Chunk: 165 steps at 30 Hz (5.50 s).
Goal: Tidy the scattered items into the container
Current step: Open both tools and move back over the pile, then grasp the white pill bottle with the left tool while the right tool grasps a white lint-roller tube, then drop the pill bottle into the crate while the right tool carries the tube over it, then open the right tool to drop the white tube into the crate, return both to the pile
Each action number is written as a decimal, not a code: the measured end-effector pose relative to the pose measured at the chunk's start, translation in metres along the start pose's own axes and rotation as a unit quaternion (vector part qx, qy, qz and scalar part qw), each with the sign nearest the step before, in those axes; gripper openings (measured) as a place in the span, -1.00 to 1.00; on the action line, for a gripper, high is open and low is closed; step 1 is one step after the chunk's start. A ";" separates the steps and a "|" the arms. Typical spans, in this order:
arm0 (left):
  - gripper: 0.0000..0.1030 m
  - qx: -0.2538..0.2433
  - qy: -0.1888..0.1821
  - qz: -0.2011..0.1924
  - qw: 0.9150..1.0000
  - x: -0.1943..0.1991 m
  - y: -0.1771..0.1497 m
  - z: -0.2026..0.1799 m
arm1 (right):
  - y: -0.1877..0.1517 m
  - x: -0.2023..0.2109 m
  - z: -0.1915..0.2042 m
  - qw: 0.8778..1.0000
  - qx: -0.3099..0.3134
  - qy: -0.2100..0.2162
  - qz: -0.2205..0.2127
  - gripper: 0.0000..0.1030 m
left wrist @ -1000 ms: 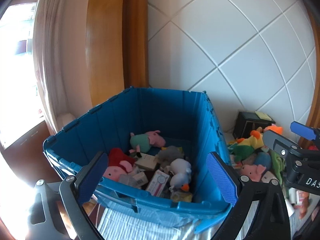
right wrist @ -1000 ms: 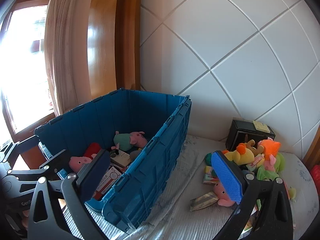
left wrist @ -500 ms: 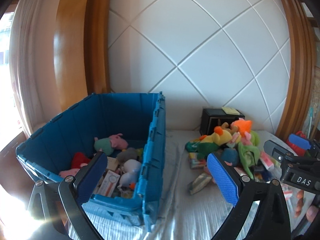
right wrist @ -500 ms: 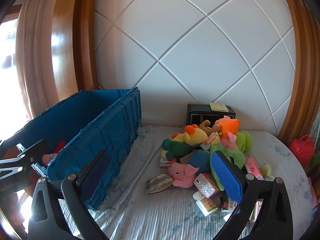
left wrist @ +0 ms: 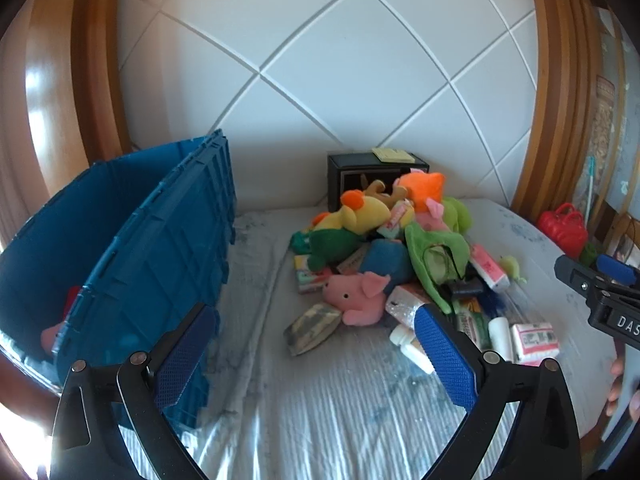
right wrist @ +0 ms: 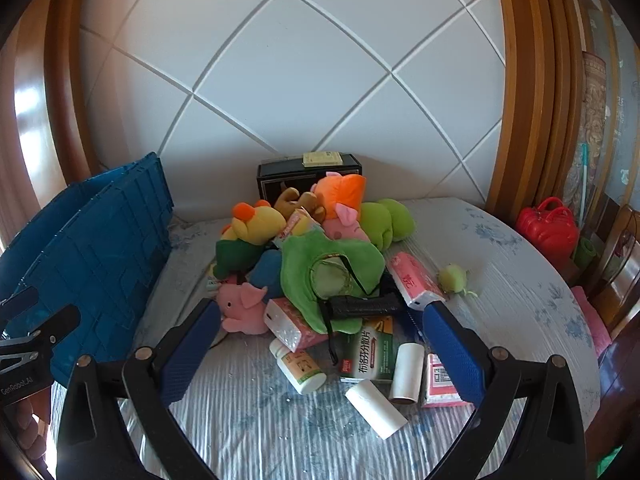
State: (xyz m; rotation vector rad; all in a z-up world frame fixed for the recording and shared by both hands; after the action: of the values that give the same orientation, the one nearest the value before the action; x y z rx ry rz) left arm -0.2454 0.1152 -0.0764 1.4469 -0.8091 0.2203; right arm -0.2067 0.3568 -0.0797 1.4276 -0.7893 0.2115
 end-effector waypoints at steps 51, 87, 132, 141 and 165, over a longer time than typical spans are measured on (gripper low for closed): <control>0.18 0.003 -0.012 0.305 0.952 -0.245 -0.178 -0.107 | -0.183 -0.204 -0.026 0.951 0.076 0.082 0.288 -0.03; -0.03 -0.026 0.050 -0.015 0.998 -0.018 -0.011 -0.006 | -0.010 -0.022 0.118 0.980 0.127 0.154 0.011 -0.14; 0.53 0.129 0.189 -0.053 0.972 0.089 -0.009 0.367 | 0.032 0.101 0.505 0.933 0.228 0.266 -0.077 -0.14; 0.56 0.136 0.189 -0.047 0.971 0.093 -0.018 0.369 | 0.035 0.109 0.502 0.937 0.219 0.259 -0.088 0.43; 0.68 0.111 0.173 -0.046 0.977 0.117 -0.020 0.277 | 0.030 0.125 0.376 0.953 0.169 0.232 -0.097 0.87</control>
State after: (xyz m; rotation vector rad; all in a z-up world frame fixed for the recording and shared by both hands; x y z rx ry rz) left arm -0.2476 -0.1848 -0.0442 1.5943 -0.4409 0.4895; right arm -0.2673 -0.0282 -0.0025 1.6782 -0.2289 0.5282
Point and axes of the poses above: each gripper's, at about its wrist camera, not at the fingertips, and x roughly against the way its jaws point, z to its left, y to its top, the point moved 6 cm from there along -x, roughly the way its jaws point, and after that the axes turned 10 degrees about -y, right-handed, at the moved point
